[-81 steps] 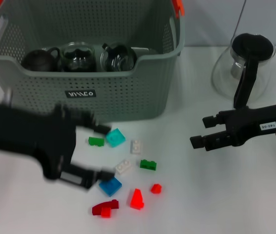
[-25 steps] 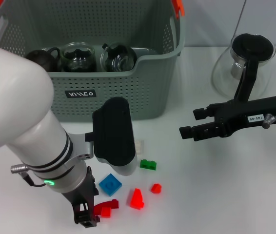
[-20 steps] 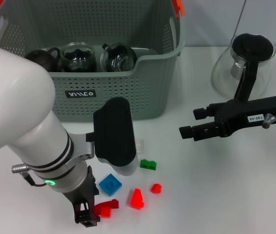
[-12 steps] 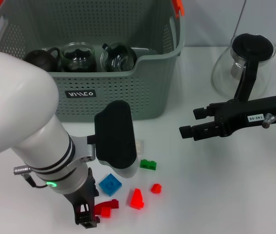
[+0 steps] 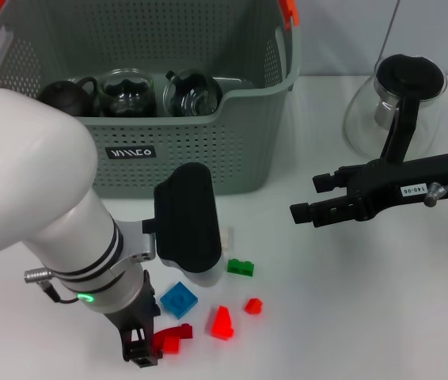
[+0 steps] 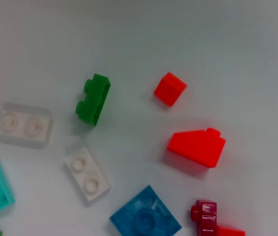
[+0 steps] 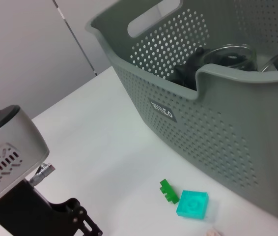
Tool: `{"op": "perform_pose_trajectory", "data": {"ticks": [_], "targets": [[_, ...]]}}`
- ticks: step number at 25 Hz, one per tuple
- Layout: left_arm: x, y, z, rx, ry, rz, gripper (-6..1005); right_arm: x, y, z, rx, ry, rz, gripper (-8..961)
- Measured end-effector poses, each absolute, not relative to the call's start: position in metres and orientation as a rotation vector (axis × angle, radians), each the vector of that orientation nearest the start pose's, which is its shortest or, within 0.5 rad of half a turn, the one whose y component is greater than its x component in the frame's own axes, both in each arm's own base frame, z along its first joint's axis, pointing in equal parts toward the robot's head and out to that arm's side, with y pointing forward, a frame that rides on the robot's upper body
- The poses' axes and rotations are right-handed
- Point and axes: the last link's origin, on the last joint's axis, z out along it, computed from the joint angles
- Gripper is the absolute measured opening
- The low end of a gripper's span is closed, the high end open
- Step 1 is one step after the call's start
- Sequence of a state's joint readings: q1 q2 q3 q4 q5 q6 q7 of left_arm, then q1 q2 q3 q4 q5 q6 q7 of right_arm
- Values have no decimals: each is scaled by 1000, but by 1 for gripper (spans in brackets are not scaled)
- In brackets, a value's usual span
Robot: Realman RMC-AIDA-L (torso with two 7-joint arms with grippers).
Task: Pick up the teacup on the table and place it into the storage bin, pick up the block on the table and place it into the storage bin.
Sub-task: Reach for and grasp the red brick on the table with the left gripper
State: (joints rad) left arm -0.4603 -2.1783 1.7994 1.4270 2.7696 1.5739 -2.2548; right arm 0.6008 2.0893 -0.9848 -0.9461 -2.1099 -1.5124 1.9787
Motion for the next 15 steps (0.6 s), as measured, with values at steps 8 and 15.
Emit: {"op": "perform_pose_trajectory", "data": {"ticks": [8, 15], "targets": [[-188, 284, -76, -2867, -192, 995, 524, 204, 358, -5, -2841, 920, 346, 927], [-187, 284, -77, -2866, -188, 993, 511, 205, 358, -5, -2840, 926, 344, 927]]}}
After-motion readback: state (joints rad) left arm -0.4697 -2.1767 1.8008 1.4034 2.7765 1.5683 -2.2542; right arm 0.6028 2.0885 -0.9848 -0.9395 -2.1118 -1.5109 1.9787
